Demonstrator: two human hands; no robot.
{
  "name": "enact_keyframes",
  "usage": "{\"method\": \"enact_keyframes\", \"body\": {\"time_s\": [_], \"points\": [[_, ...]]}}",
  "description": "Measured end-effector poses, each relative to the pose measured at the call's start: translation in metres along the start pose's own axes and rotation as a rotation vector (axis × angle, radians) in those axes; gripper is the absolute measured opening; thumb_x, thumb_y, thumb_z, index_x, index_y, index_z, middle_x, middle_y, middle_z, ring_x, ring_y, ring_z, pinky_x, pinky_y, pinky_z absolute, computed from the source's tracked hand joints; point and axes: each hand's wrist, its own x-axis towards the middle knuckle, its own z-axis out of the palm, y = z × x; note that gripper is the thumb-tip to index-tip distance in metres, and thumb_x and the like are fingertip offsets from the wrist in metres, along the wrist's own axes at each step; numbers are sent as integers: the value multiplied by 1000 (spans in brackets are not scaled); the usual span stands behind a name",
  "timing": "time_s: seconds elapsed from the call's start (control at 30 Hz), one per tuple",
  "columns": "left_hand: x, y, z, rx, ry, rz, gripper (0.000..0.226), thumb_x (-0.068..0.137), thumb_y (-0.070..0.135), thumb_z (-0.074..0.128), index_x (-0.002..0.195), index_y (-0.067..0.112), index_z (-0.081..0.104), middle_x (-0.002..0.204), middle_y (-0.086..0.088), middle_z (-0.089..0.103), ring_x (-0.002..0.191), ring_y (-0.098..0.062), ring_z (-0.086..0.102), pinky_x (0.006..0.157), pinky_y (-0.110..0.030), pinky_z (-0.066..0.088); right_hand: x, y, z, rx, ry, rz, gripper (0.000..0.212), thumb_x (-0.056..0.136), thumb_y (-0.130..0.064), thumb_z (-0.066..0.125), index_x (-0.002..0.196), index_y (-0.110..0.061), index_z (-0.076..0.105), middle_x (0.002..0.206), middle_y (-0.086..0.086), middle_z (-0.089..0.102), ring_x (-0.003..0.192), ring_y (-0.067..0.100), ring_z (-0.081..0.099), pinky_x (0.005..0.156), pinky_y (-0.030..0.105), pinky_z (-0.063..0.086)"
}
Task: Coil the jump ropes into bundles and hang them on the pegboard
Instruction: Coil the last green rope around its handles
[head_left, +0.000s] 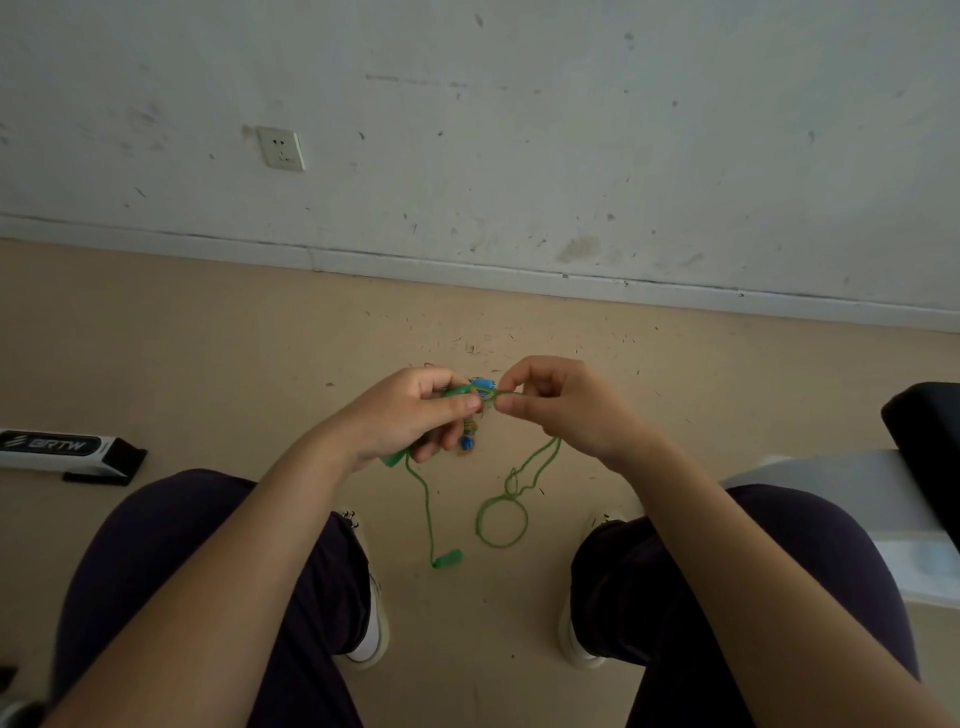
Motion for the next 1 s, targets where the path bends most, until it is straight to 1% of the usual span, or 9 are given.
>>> {"method": "enact_keyframes", "body": {"time_s": [0.1, 0.27, 0.37, 0.5, 0.6, 0.7, 0.8, 0.9, 1.0], "points": [[0, 2, 0, -37, 2, -3, 29, 101, 24, 57, 109, -3, 59, 67, -7, 64, 46, -20, 51, 48, -29, 41, 0, 0, -3, 8, 55, -12, 8, 89, -22, 71, 81, -23, 69, 56, -13, 50, 51, 4, 41, 52, 18, 37], [-2, 1, -7, -33, 13, -20, 26, 98, 24, 60, 106, -1, 63, 68, -3, 65, 49, -18, 54, 48, -27, 43, 0, 3, -17, 14, 225, -10, 5, 92, -20, 65, 87, -22, 65, 74, -9, 64, 69, 6, 61, 76, 31, 54], [-2, 0, -9, -24, 29, -12, 25, 97, 24, 61, 103, -1, 65, 65, -1, 63, 48, -15, 51, 48, -25, 41, 1, 3, -21, 67, 321, -23, 5, 92, -17, 65, 91, -22, 63, 84, -3, 66, 81, 13, 65, 85, 38, 54], [-2, 0, -5, -83, 64, 10, 25, 98, 21, 61, 98, -5, 64, 63, -3, 58, 47, -17, 45, 48, -26, 39, -3, -3, -13, -39, 297, -131, 14, 84, -21, 75, 91, -32, 68, 106, -11, 65, 104, 7, 60, 94, 30, 46], [1, 0, 2, -173, 49, -5, 24, 98, 19, 61, 99, -4, 63, 63, -4, 57, 46, -17, 44, 47, -26, 38, -4, -8, -4, -72, 172, -169, 12, 82, -21, 77, 81, -32, 72, 95, -10, 69, 95, 10, 63, 90, 31, 47], [3, 0, 6, -234, 13, 0, 15, 97, 18, 61, 97, 4, 66, 64, -6, 58, 45, -15, 46, 46, -25, 39, -4, -8, 5, -115, 97, -168, 13, 81, -21, 79, 84, -31, 72, 92, -7, 70, 87, 11, 63, 80, 26, 49], [4, -1, 6, -266, 0, 1, 16, 97, 19, 61, 97, 4, 65, 65, -5, 59, 46, -15, 47, 47, -24, 43, -4, -6, 8, -129, 95, -139, 16, 79, -24, 81, 87, -32, 70, 93, -8, 71, 87, 9, 63, 76, 21, 50], [4, -3, 5, -254, -17, 2, 17, 97, 19, 62, 98, 2, 66, 66, -5, 61, 48, -15, 51, 49, -24, 46, -3, -3, 9, -147, 93, -101, 13, 80, -23, 80, 81, -27, 68, 85, -10, 70, 83, 7, 64, 77, 24, 52], [4, -4, -4, -232, 47, 14, 17, 94, 18, 64, 99, 2, 67, 66, -3, 62, 49, -15, 52, 50, -23, 47, -1, -4, 2, -77, 166, -111, 10, 86, -18, 73, 82, -20, 64, 77, -10, 68, 74, 5, 64, 74, 20, 52]]}}
